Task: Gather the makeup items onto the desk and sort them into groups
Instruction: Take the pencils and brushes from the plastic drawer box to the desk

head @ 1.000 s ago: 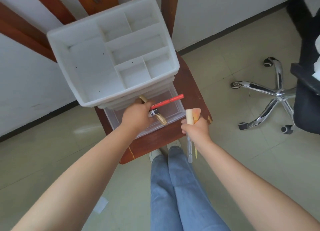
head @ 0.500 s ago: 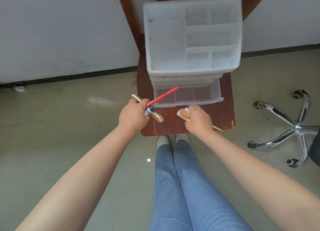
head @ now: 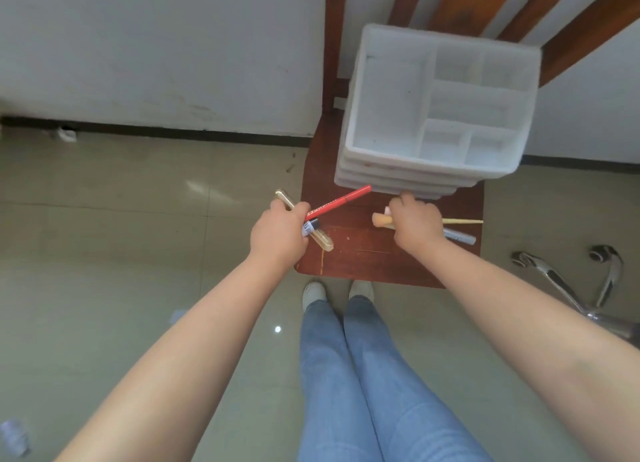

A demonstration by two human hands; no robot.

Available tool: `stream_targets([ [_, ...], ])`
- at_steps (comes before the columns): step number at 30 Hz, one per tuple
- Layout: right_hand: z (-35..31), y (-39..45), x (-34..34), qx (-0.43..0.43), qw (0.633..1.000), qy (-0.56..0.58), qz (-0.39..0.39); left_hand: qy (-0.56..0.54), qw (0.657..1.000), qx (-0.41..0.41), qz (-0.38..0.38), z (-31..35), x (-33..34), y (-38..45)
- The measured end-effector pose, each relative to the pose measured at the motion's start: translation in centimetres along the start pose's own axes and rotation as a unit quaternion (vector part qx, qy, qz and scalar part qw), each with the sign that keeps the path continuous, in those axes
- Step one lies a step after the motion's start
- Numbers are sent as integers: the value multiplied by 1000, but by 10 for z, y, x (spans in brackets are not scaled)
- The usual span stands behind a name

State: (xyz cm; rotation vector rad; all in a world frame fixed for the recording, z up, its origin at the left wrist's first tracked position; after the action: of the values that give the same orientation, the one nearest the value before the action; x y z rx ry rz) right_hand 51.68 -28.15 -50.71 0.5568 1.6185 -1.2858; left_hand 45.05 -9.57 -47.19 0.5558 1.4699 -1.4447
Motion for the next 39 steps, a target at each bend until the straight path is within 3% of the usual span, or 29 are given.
stream_targets([
  [6,19,-60,-28,20,999,20,34,62,993,98,-3,60,-42,-14],
  [10,51,-110,-59,98,991,49,79,106,974,199,7,123,-71,-31],
  [15,94,-214,-77,261,950,95,144,160,912,376,19,217,-85,-81],
  [18,104,-306,-65,380,903,127,154,192,852,486,25,273,-75,-144],
  [22,93,-452,-20,545,810,167,140,275,729,626,4,334,-22,-272],
  [28,1,-707,65,750,623,200,99,340,490,802,-40,353,93,-546],
  [34,-155,-947,153,882,423,204,46,346,251,903,-48,275,207,-843],
  [39,-292,-1115,201,936,310,166,15,307,111,941,-83,168,280,-1061],
])
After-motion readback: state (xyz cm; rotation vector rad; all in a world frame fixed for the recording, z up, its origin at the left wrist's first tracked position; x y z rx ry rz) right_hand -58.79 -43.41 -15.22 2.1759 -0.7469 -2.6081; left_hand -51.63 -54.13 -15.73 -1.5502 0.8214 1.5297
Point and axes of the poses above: each hand's wrist, its own y-axis towards the middle knuckle, its own x-axis out of the palm, z = x × y, the point moved 8 cm from there along y, towards the middle knuckle, and after that the axes turned 5 degrees about z, right-handed, at the moved point
